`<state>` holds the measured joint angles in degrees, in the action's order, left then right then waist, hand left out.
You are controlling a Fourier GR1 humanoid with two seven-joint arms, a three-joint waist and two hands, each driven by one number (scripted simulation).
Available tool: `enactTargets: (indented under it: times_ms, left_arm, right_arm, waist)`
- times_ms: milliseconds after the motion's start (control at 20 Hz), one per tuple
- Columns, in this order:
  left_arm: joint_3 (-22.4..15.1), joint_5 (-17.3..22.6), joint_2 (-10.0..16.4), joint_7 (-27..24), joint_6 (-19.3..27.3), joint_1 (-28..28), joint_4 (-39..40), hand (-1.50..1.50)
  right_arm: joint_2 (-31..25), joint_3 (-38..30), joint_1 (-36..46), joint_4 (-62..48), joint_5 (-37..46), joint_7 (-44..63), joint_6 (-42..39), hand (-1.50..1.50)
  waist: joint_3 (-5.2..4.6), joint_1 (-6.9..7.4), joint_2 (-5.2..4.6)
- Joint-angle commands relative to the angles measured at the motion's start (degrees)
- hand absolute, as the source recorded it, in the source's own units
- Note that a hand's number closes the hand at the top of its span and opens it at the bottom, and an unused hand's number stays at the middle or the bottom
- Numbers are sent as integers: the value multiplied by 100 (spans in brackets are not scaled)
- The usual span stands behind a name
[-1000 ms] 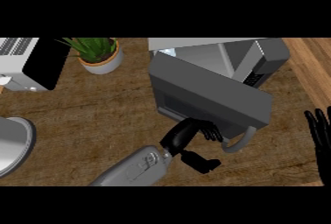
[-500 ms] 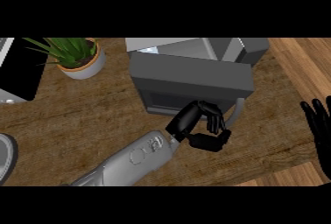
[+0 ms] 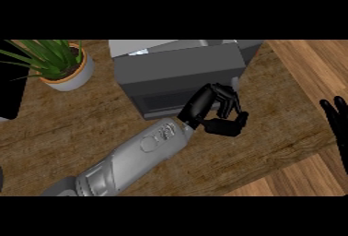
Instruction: Pick up the milk, place it into the microwave and close the microwave
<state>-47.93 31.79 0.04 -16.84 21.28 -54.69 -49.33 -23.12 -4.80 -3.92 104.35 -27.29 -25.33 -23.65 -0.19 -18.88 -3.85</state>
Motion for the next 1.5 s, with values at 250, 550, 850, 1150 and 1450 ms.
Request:
enactTargets:
  times_ms: [250,550,850,1150,1450]
  left_arm:
    - [210,429,-3,-131,150,-730,521,150]
    - [275,619,2,-145,296,-983,834,150]
    - [331,860,4,-243,468,-1021,831,150]
    - [278,971,7,-407,693,-928,806,150]
    - [220,1082,9,-437,847,-961,770,150]
  right_arm:
    - [-257,-50,258,209,-372,326,-150,-150]
    - [-463,-136,411,191,-522,462,-257,-150]
    - [-607,-244,455,178,-667,619,-256,-150]
    - [-854,-428,648,161,-729,752,-251,-150]
    - [-1026,-531,777,114,-818,827,-319,-150]
  waist:
    - [14,-346,-101]
    - [26,-545,-196]
    - [39,-707,-175]
    - [34,-756,-193]
    - [49,-800,-201]
